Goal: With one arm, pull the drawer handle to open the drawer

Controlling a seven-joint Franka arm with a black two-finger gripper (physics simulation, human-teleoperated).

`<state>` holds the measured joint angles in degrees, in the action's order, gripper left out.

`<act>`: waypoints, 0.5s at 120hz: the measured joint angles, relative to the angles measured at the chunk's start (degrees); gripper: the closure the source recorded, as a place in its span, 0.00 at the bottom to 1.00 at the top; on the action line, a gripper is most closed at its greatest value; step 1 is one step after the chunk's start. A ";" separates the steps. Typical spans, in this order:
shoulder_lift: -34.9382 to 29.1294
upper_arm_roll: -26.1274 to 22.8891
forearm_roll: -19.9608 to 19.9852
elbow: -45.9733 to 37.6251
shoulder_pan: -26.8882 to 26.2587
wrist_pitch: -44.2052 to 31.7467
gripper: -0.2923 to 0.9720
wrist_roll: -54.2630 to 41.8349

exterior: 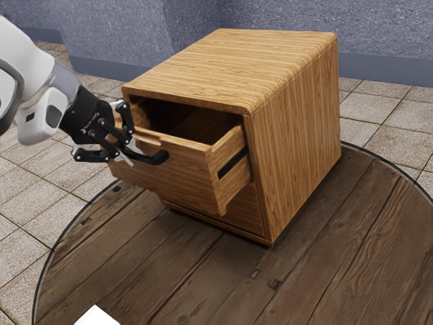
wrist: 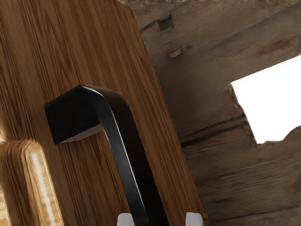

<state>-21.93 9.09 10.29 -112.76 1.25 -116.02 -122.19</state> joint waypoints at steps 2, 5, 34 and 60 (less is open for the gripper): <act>-0.79 0.10 -0.06 -0.56 -0.15 -0.04 0.85 -0.07; -1.72 0.38 -0.15 -1.30 -0.46 -0.08 0.85 -0.16; -6.47 1.27 -0.49 -6.13 -1.96 -0.34 0.85 -0.93; -10.02 1.20 -0.47 -8.90 -3.27 -0.33 0.85 -1.41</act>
<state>-31.95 10.29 9.81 -121.66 -2.01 -116.35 -123.60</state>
